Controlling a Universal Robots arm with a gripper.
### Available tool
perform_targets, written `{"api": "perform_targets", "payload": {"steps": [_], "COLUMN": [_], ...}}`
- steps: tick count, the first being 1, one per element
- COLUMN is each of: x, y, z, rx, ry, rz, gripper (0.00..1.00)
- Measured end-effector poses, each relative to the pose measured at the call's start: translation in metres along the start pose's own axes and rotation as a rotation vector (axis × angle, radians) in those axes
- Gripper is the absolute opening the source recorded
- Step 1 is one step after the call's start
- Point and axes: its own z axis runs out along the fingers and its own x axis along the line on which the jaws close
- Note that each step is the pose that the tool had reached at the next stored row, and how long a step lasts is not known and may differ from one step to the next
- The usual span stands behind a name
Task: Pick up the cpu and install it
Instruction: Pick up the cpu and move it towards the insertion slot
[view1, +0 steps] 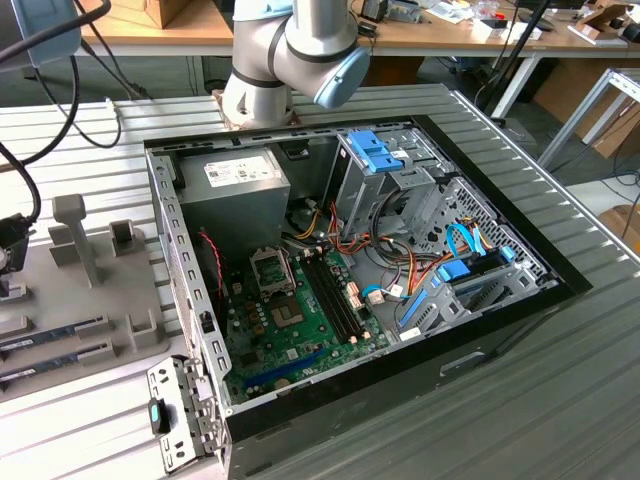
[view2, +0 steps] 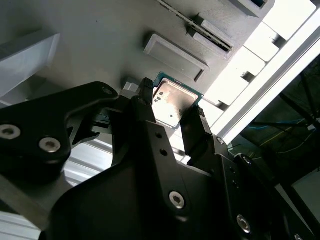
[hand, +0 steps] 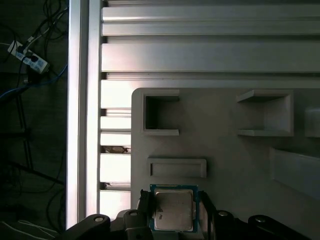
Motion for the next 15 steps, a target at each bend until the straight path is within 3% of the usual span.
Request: {"api": "perform_targets", "payload": {"steps": [15], "x": [0.0001], "y": [0.0000], "z": [-0.0046], "rx": [0.0000], "ry": [-0.0001], "rz": [0.000], "gripper": [0.47]}}
